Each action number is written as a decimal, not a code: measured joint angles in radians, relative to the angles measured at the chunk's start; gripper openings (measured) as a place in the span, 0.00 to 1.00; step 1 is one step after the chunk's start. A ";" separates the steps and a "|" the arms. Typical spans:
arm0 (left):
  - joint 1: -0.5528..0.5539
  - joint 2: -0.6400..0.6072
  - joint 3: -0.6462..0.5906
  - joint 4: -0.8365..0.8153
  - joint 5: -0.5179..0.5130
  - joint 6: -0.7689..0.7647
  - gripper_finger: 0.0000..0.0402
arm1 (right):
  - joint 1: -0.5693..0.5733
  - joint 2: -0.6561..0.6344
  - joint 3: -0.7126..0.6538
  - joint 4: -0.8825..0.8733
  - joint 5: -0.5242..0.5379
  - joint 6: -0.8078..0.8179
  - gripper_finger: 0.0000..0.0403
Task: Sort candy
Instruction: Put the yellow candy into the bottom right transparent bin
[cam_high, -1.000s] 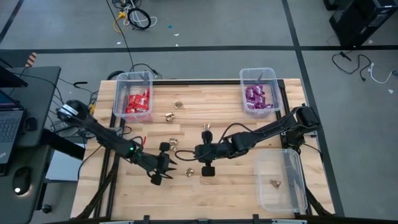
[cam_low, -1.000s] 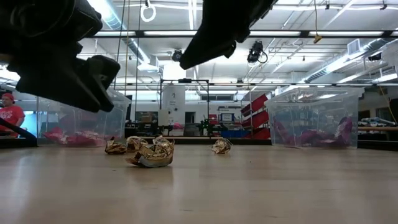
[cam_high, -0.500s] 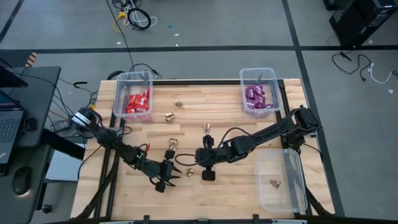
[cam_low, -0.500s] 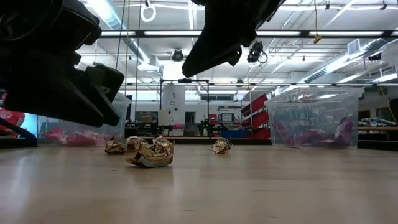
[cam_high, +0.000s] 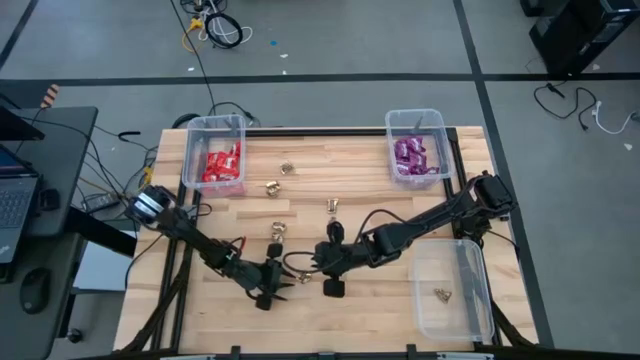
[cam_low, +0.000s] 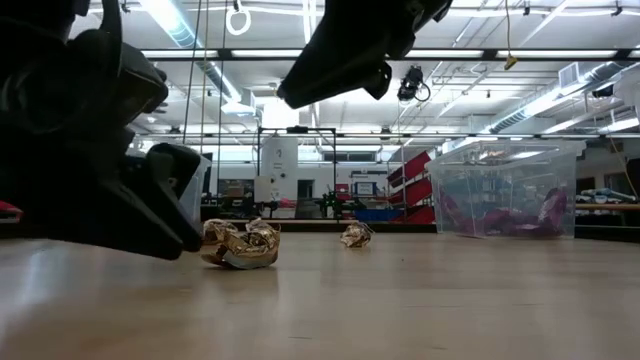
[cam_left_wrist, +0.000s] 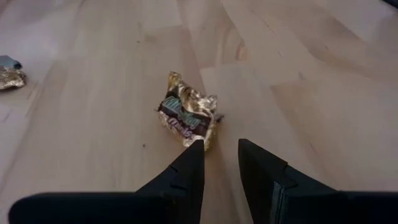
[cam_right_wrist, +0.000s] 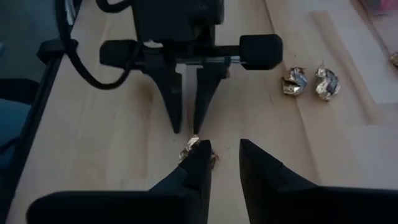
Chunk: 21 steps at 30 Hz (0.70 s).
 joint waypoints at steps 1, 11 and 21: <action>0.000 0.014 0.000 0.022 -0.008 -0.002 0.25 | 0.000 0.000 0.000 -0.001 0.000 0.007 0.18; -0.001 0.080 0.001 0.092 -0.051 -0.024 0.25 | 0.001 0.000 0.000 -0.015 0.000 0.062 0.22; 0.000 0.083 0.001 0.101 -0.064 -0.035 0.25 | 0.027 -0.001 -0.086 0.032 0.003 0.169 0.25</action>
